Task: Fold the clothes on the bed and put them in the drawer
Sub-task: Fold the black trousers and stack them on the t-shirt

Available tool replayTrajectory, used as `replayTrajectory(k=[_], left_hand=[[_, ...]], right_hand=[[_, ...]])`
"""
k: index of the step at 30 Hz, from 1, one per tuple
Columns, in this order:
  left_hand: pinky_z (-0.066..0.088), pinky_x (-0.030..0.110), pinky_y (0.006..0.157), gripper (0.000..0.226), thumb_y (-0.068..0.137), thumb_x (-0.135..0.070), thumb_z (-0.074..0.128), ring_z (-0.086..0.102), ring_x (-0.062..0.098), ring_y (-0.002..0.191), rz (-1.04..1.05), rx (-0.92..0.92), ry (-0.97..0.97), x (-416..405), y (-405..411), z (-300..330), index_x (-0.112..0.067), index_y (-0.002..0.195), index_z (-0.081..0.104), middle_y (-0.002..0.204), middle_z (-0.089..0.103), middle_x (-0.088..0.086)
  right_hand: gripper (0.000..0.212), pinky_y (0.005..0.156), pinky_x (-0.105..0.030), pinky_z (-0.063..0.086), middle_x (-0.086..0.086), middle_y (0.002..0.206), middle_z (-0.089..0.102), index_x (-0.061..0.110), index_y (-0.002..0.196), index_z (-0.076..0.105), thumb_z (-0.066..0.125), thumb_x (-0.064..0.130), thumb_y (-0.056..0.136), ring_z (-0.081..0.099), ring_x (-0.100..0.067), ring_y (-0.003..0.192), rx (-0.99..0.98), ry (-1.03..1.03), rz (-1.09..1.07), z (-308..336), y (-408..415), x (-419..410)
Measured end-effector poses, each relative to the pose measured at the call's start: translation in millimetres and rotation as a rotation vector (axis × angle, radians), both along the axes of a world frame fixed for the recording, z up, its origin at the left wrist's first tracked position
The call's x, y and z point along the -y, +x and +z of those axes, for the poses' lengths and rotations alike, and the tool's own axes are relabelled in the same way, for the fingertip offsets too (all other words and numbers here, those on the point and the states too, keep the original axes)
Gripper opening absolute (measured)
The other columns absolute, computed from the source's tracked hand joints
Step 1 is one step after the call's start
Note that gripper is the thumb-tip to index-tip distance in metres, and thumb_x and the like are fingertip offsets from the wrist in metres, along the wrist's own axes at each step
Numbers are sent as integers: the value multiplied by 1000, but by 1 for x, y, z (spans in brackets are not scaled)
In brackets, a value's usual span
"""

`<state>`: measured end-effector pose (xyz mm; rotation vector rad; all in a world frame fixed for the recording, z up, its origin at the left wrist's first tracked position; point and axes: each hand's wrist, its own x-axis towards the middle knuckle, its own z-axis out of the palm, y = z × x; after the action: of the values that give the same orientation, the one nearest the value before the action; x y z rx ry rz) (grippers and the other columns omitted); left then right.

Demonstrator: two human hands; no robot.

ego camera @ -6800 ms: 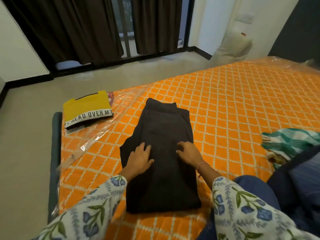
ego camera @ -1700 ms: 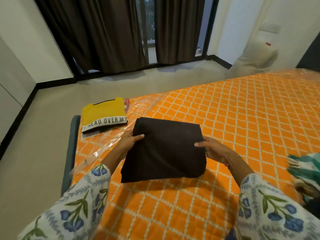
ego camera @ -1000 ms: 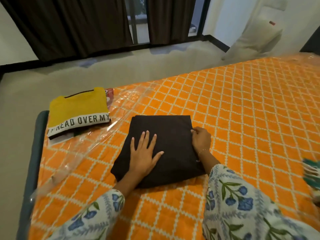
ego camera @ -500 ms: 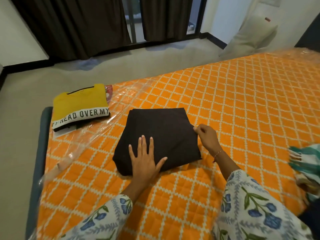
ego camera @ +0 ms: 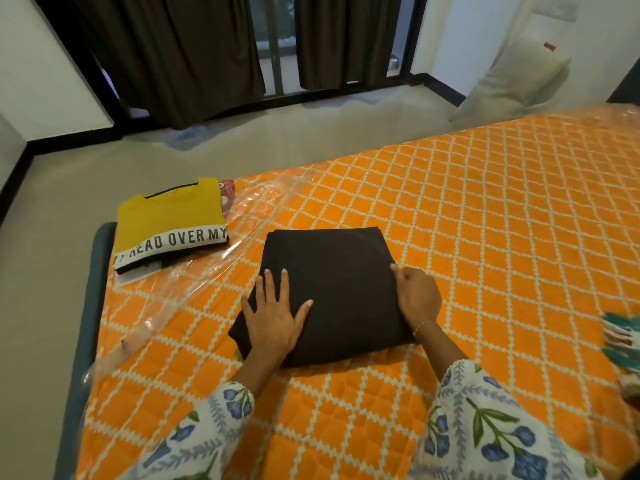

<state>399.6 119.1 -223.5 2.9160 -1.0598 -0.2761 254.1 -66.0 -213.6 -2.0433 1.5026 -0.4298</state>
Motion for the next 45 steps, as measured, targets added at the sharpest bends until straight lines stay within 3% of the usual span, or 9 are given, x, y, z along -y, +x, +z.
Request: replayTrajectory(k=[5,8,12,16,21,24,30,39,45], left_hand=[[19,50,113,81,94,-61,28,16,32,144,286,-245,-292,11,20,8,-13,152,-3,157,10,16],[40,48,100,71,93,-53,45,44,35,126,466,-419,-349,32,62,11,-4,142,30,140,42,17],[49,44,91,54,90,-45,59,59,34,104,522,-744,-476,43,94,2,0,119,55,118,61,17],[46,36,89,56,97,-48,41,56,32,110,397,-676,-295,38,100,1,-1,126,51,125,57,17],[45,38,94,74,78,-59,62,55,29,115,475,-1129,-165,-16,96,29,-7,130,51,128,56,10],[48,38,97,57,78,-37,70,61,23,107,403,-1341,-333,-48,83,31,-13,127,52,118,63,5],[39,39,107,63,82,-1,66,49,23,123,318,-1215,-547,-40,58,23,-18,137,41,135,52,3],[43,38,100,54,83,7,62,54,20,110,338,-1045,-869,21,141,48,-21,127,47,123,58,1],[43,39,101,69,86,-3,64,47,29,128,189,-820,-834,58,235,55,-16,145,31,140,48,8]], right_hand=[[41,62,-31,35,-15,92,63,4,104,58,39,41,101,59,-34,87,20,-67,-1,11,20,19],[71,82,-40,46,-19,128,54,4,140,33,47,55,93,55,-37,112,2,266,68,14,52,36],[39,70,-33,39,-21,104,61,3,88,56,50,40,96,57,-34,93,-67,349,58,-12,69,60],[51,60,-30,39,-12,68,58,1,66,57,44,36,100,60,-32,73,58,331,-91,-4,50,68],[94,103,-55,39,-33,129,51,-10,129,50,46,71,83,49,-51,118,66,882,117,26,5,40],[84,87,-36,54,-7,111,70,10,117,63,79,64,55,65,-26,103,75,942,301,32,-19,25],[52,86,-33,50,-2,123,61,19,132,48,68,11,85,61,-21,106,280,803,339,8,-12,10],[42,76,-33,49,-2,116,62,23,126,51,56,0,91,61,-21,98,538,673,287,32,96,71],[52,96,-43,47,-12,133,54,14,138,45,59,2,90,56,-31,115,428,549,471,51,192,135]])
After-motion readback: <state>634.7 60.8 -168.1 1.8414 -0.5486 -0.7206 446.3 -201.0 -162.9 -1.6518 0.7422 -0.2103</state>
